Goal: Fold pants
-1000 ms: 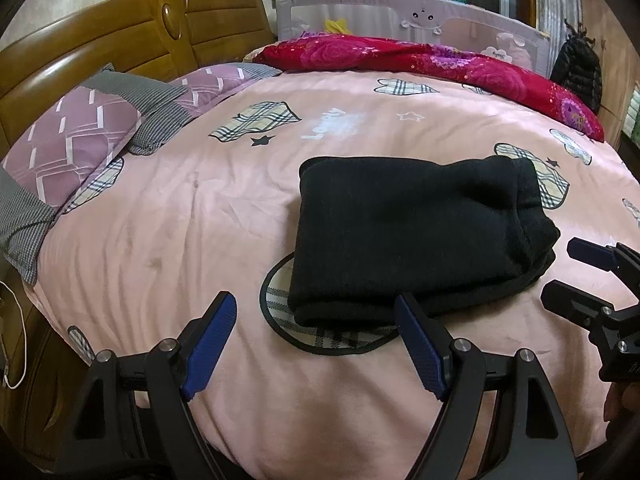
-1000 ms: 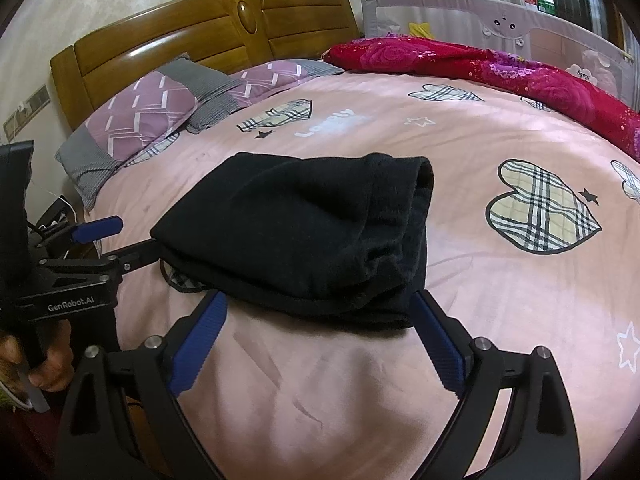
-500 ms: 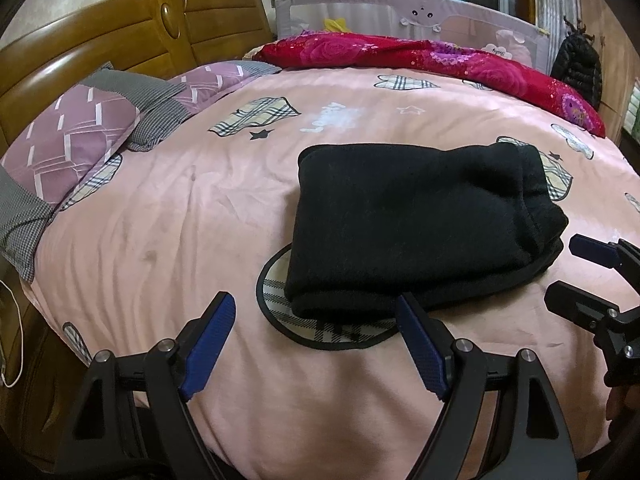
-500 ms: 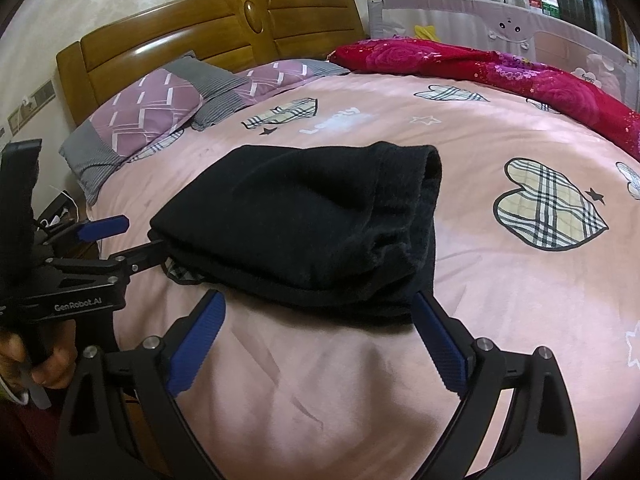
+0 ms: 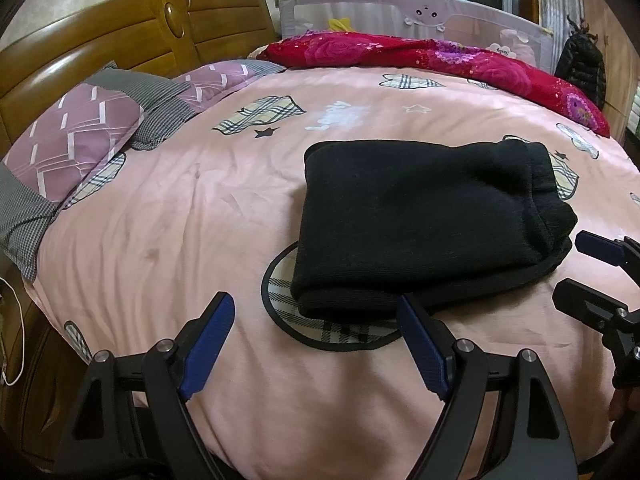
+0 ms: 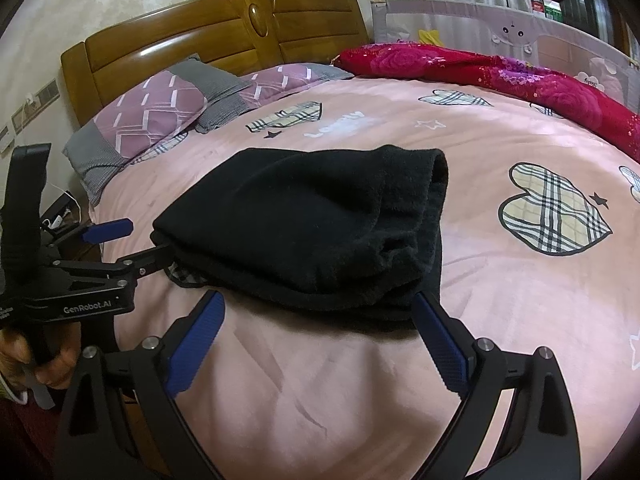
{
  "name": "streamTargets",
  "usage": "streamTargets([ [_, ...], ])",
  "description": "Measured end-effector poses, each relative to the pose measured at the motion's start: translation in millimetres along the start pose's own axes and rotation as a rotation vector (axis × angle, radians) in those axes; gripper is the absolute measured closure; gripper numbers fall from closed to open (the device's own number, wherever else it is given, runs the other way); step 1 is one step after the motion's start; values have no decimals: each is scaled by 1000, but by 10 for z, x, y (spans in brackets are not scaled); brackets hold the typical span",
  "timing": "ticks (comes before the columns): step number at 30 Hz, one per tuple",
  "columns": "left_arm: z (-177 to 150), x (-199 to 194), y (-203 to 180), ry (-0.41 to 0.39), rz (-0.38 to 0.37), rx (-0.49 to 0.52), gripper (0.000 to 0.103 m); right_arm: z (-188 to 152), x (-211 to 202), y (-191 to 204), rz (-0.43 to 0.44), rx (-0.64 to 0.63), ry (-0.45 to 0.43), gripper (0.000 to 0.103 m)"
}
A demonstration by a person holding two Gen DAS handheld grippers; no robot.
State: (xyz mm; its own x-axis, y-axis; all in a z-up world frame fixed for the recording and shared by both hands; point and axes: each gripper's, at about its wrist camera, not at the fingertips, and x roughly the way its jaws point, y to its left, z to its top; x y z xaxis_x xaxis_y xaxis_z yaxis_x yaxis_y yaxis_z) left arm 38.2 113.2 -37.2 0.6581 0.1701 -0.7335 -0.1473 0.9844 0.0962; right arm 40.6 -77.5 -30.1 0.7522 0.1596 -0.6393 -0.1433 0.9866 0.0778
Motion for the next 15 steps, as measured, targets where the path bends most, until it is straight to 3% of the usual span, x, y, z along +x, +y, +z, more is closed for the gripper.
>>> streamTargets([
  [15, 3, 28, -4, 3, -1, 3, 20, 17, 10, 21, 5, 1, -8, 8],
])
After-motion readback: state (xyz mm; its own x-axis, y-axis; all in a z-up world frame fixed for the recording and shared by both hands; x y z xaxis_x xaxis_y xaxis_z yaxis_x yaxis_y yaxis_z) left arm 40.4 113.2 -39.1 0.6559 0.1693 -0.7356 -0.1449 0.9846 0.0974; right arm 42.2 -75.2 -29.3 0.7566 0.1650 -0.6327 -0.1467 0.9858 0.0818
